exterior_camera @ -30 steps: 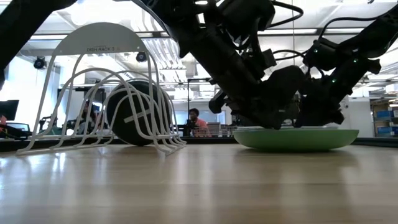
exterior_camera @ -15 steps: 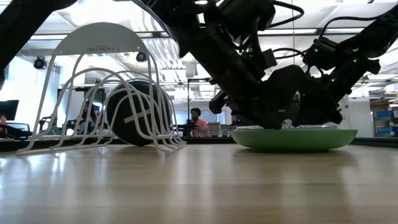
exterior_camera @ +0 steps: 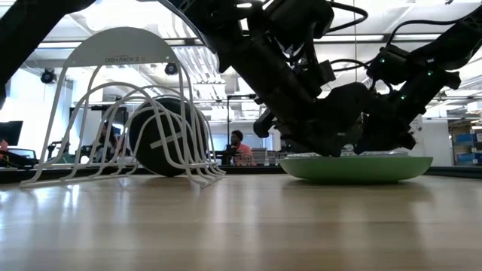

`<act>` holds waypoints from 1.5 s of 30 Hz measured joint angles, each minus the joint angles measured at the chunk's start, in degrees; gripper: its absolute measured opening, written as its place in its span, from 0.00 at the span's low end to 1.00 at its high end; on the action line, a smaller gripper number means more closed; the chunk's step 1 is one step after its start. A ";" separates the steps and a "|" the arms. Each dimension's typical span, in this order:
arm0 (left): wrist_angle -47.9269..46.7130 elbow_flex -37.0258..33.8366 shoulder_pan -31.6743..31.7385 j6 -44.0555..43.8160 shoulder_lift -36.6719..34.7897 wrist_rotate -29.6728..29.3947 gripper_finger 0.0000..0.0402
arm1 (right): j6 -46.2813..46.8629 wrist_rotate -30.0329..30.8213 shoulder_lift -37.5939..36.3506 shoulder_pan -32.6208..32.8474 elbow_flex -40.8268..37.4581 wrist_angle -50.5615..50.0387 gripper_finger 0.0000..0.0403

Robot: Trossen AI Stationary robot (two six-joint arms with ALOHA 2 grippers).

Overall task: Sort dishes
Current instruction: Put the white pattern plate in the dish rack

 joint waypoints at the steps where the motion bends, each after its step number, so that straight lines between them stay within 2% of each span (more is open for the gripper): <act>1: 0.09 0.00 0.01 0.00 0.00 -0.03 0.19 | -0.02 0.03 0.00 0.00 0.00 0.00 0.49; 7: 0.75 -0.02 0.01 0.01 0.00 -0.24 0.19 | -0.07 0.05 0.00 0.00 0.00 0.01 0.49; 16: 6.68 -0.02 0.25 2.07 0.00 -1.13 0.19 | -0.17 -1.11 -0.06 0.09 0.04 0.35 0.49; 21: 3.92 -0.02 0.17 2.38 -0.35 -0.35 0.19 | -0.54 -0.69 -0.07 0.04 0.04 0.31 0.49; 28: -2.28 0.04 -0.25 2.46 -3.32 7.22 0.19 | -1.33 -0.43 -0.04 0.04 0.04 0.13 0.49; 34: -4.07 0.04 -0.44 5.12 -4.02 14.10 0.19 | -1.58 -0.25 -0.04 0.02 0.04 1.82 0.49; 41: -5.88 -0.05 -0.29 5.11 -3.72 14.54 0.19 | -2.12 -0.08 -0.04 0.00 0.04 4.08 0.49; 45: -6.21 -0.37 -0.27 4.92 -3.63 11.90 0.19 | -2.51 -0.04 -0.04 0.00 0.04 5.59 0.49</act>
